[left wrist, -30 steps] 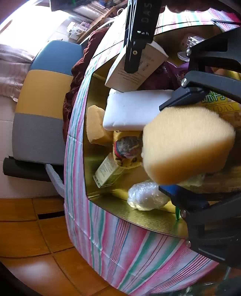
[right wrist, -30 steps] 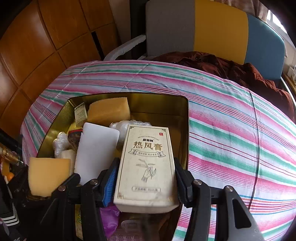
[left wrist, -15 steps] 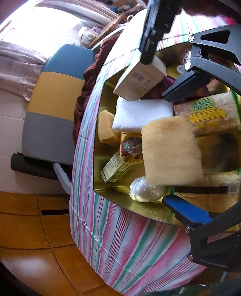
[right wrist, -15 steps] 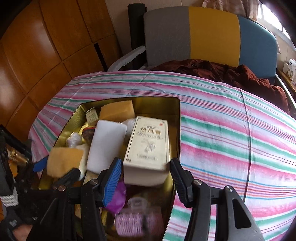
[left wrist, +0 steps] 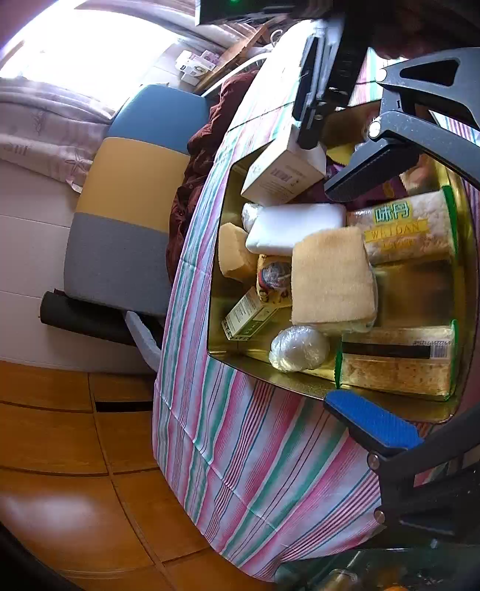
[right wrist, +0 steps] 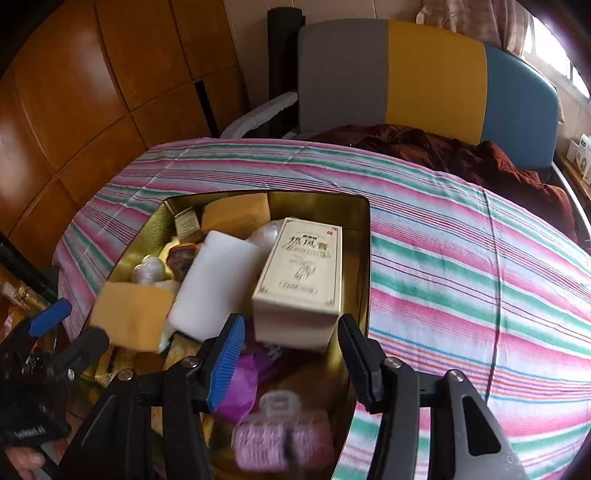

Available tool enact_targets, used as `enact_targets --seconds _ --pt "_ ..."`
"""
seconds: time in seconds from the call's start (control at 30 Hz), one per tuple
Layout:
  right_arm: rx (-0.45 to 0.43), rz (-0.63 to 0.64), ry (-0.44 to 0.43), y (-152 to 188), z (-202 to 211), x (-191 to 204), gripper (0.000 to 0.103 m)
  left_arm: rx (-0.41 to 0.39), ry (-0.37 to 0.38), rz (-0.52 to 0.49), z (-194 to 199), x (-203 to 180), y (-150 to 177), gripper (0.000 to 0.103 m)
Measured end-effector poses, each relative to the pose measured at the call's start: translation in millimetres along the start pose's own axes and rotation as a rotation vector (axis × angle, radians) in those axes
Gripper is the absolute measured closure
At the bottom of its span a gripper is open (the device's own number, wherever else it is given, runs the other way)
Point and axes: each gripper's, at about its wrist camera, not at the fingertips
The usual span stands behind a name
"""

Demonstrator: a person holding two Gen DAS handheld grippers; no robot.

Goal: Organize objects

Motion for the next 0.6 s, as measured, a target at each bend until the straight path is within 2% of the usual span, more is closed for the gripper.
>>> enact_targets --seconds 0.13,0.3,0.5,0.6 --pt "-0.036 -0.001 0.045 14.5 14.8 10.1 0.034 -0.010 -0.013 0.000 11.0 -4.0 -0.1 0.000" --pt "-0.080 0.002 0.092 32.9 31.9 20.1 0.031 -0.042 -0.049 -0.023 29.1 -12.0 3.9 0.000" --pt "-0.112 0.023 0.109 46.8 47.1 26.6 0.030 -0.130 -0.069 -0.028 57.1 -21.4 7.5 0.000" --pt "-0.132 0.016 0.114 46.4 52.9 27.2 0.030 -0.121 -0.106 -0.010 62.0 -24.2 5.0 0.000"
Point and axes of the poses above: each gripper's, at about its wrist camera, not at the fingertips, and z roughly against the way its jaws point, x to its left, y to its underside, and after that the axes turned 5 degrees about -y, right-handed
